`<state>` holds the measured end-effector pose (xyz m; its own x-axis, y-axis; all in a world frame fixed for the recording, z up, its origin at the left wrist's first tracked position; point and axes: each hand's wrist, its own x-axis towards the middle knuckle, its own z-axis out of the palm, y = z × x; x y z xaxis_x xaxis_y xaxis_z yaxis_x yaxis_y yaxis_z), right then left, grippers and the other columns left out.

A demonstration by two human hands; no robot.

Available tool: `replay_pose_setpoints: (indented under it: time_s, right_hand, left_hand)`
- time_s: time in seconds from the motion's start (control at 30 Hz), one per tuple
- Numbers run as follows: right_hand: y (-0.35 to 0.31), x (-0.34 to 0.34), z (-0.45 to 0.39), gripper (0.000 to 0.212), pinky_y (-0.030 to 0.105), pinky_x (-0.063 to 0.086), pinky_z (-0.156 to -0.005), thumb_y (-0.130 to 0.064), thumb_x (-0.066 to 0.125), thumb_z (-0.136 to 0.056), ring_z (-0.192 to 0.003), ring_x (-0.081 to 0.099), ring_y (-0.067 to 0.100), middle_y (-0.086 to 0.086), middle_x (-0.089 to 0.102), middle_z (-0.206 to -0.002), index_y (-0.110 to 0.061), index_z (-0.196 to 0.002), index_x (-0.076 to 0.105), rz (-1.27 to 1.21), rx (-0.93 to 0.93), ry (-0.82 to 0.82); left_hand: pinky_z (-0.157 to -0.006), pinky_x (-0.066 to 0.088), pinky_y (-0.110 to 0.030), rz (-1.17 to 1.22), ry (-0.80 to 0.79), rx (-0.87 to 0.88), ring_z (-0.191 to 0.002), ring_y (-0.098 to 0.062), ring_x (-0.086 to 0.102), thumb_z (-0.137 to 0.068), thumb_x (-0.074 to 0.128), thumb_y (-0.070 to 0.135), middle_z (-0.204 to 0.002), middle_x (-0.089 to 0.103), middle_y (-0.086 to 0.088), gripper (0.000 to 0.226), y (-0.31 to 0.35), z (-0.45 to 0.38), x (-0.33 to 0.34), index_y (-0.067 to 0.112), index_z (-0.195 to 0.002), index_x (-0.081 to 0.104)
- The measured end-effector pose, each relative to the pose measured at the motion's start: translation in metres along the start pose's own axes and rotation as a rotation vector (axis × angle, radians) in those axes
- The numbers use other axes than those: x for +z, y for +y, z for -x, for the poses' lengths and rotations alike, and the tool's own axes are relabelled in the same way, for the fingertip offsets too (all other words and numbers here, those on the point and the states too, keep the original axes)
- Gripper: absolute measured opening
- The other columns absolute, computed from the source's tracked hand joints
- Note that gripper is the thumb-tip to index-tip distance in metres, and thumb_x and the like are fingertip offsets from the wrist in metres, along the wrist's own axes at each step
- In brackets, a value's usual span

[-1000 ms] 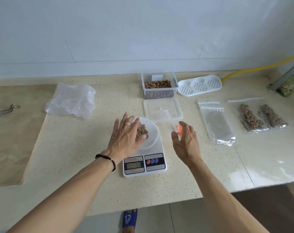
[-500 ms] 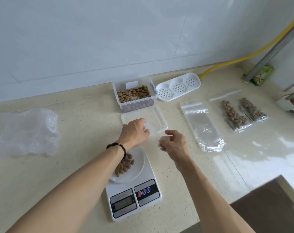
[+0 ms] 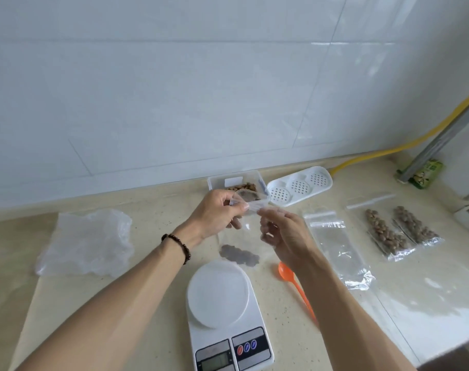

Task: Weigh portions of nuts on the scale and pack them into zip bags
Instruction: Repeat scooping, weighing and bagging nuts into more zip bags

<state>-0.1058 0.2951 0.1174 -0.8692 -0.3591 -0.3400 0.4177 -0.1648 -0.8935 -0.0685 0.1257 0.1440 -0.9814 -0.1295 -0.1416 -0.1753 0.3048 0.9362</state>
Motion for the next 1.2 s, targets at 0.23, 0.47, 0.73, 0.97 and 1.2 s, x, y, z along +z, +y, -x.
replay_pose_setpoints:
  time_s: [0.23, 0.47, 0.73, 0.97, 1.2]
  right_hand:
    - [-0.043, 0.004, 0.006, 0.022, 0.023, 0.036, -0.051, -0.007, 0.065, -0.087, -0.053, 0.041, 0.012, 0.003, 0.046, -0.061, -0.013, -0.067, 0.059, 0.114, -0.114, -0.061]
    - [-0.080, -0.022, 0.010, 0.026, 0.026, 0.040, -0.055, -0.004, 0.067, -0.087, -0.053, 0.044, 0.013, 0.003, 0.051, -0.056, -0.011, -0.062, 0.063, 0.230, -0.280, -0.063]
    - [-0.119, -0.060, 0.016, 0.019, 0.028, 0.047, -0.058, -0.008, 0.064, -0.090, -0.058, 0.053, 0.016, 0.002, 0.055, -0.058, -0.004, -0.072, 0.065, 0.200, -0.266, -0.181]
    - [-0.134, -0.084, 0.021, 0.032, 0.032, 0.050, -0.059, -0.019, 0.068, -0.091, -0.054, 0.053, 0.014, 0.002, 0.056, -0.056, 0.008, -0.076, 0.062, 0.514, -0.504, -0.122]
    - [-0.143, -0.094, 0.028, 0.022, 0.027, 0.051, -0.059, -0.018, 0.064, -0.095, -0.057, 0.057, 0.011, 0.001, 0.063, -0.061, -0.005, -0.080, 0.074, 0.472, -0.457, -0.141]
  left_hand:
    - [-0.057, 0.049, -0.027, -0.031, 0.113, 0.121, -0.055, -0.015, 0.063, -0.090, 0.064, 0.015, -0.061, 0.062, -0.005, 0.017, 0.039, 0.005, -0.001, 0.006, -0.078, 0.069]
    - [-0.057, 0.050, -0.025, 0.009, 0.134, 0.136, -0.058, -0.017, 0.065, -0.089, 0.067, 0.019, -0.069, 0.067, -0.013, 0.014, 0.076, 0.008, 0.024, 0.011, -0.079, 0.073]
    - [-0.055, 0.046, -0.020, 0.000, 0.261, 0.116, -0.051, -0.005, 0.055, -0.091, 0.067, 0.016, -0.057, 0.061, 0.009, 0.017, 0.110, 0.003, 0.062, 0.013, -0.074, 0.067]
    - [-0.053, 0.045, -0.017, 0.032, 0.203, 0.123, -0.051, -0.006, 0.055, -0.088, 0.070, 0.010, -0.059, 0.061, 0.002, 0.012, 0.131, 0.008, 0.082, 0.006, -0.077, 0.070]
    - [-0.053, 0.043, -0.019, -0.025, 0.248, 0.148, -0.051, -0.007, 0.050, -0.090, 0.068, 0.012, -0.053, 0.057, 0.012, 0.018, 0.135, 0.002, 0.085, 0.013, -0.073, 0.068]
